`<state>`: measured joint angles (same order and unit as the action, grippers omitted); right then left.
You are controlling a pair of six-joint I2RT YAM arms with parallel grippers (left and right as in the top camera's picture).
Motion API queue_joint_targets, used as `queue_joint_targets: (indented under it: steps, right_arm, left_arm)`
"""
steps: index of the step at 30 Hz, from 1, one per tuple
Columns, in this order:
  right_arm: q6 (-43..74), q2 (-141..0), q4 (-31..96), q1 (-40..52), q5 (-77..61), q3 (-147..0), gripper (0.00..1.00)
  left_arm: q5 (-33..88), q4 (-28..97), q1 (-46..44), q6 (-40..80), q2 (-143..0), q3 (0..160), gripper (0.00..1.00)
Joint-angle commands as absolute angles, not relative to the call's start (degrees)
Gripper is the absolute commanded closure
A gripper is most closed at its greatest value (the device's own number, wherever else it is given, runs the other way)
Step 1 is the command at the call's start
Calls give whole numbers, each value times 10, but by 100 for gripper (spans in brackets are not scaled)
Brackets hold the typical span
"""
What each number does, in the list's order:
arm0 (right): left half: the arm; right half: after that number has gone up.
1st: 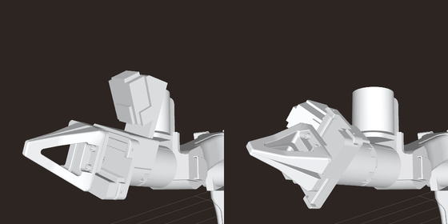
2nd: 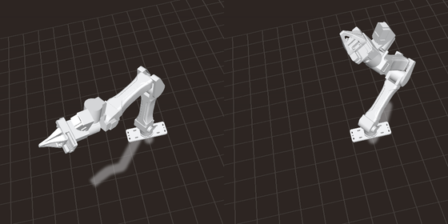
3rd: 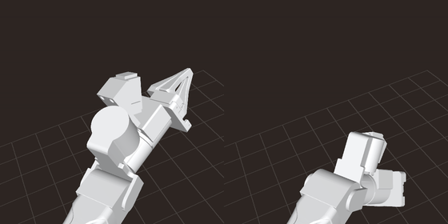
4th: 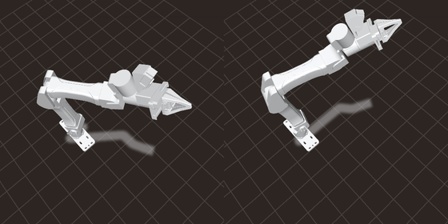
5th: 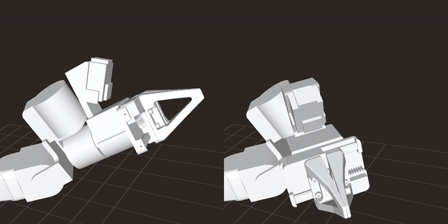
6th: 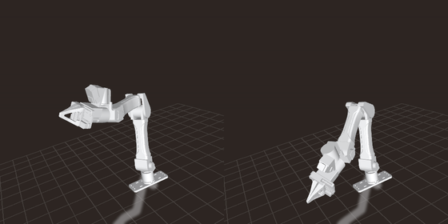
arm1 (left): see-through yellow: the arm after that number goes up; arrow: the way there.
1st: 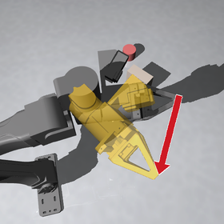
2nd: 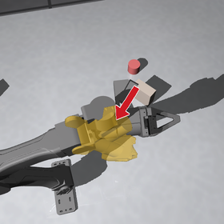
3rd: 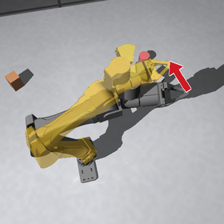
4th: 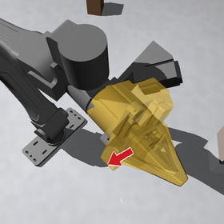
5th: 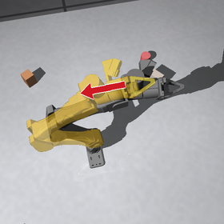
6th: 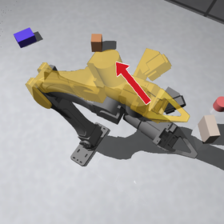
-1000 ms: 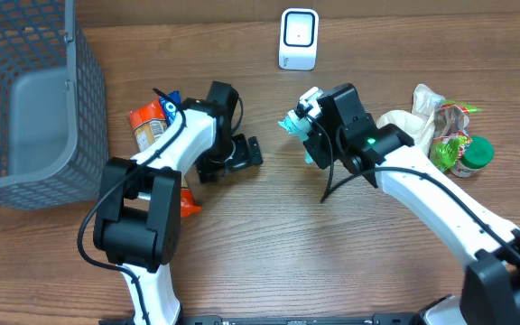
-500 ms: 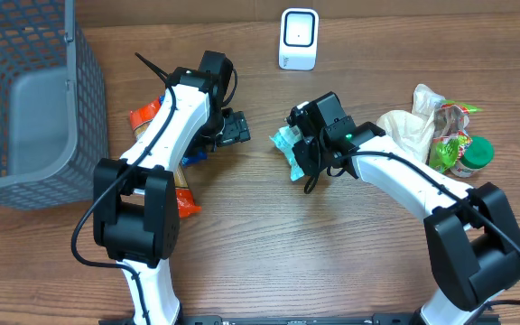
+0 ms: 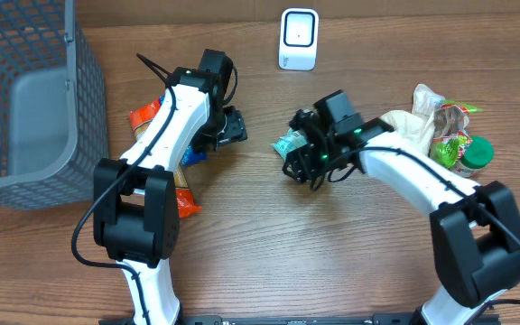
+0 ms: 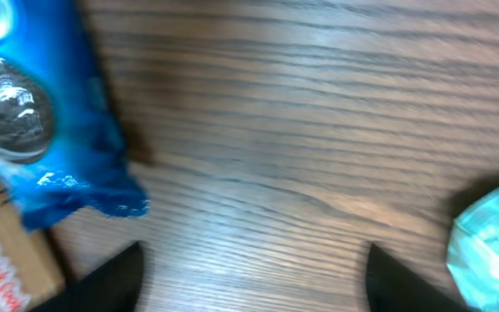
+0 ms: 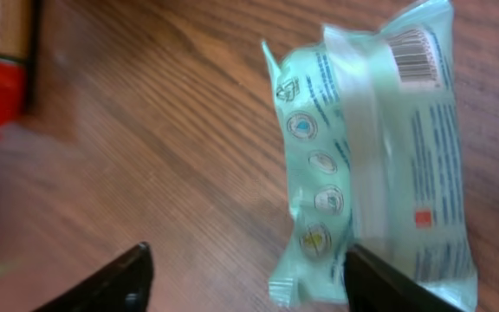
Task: Scan the item barcode
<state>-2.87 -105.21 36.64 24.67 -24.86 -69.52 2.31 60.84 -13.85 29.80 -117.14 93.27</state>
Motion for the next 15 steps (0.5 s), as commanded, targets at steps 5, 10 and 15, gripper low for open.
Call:
queue_joint_targets:
  steps: [5,10,15]
  right_arm:
    - [102,-1039,385,118,-357,-736,34]
    - [231,-1043,387,92,-357,-722,34]
    - [370,-1049,393,105,-357,-697,30]
  left_arm:
    - [105,565,-159,226,-1172,939,53]
    - [84,535,-187,222,-1172,939,52]
    - [44,504,-204,223,-1172,939,49]
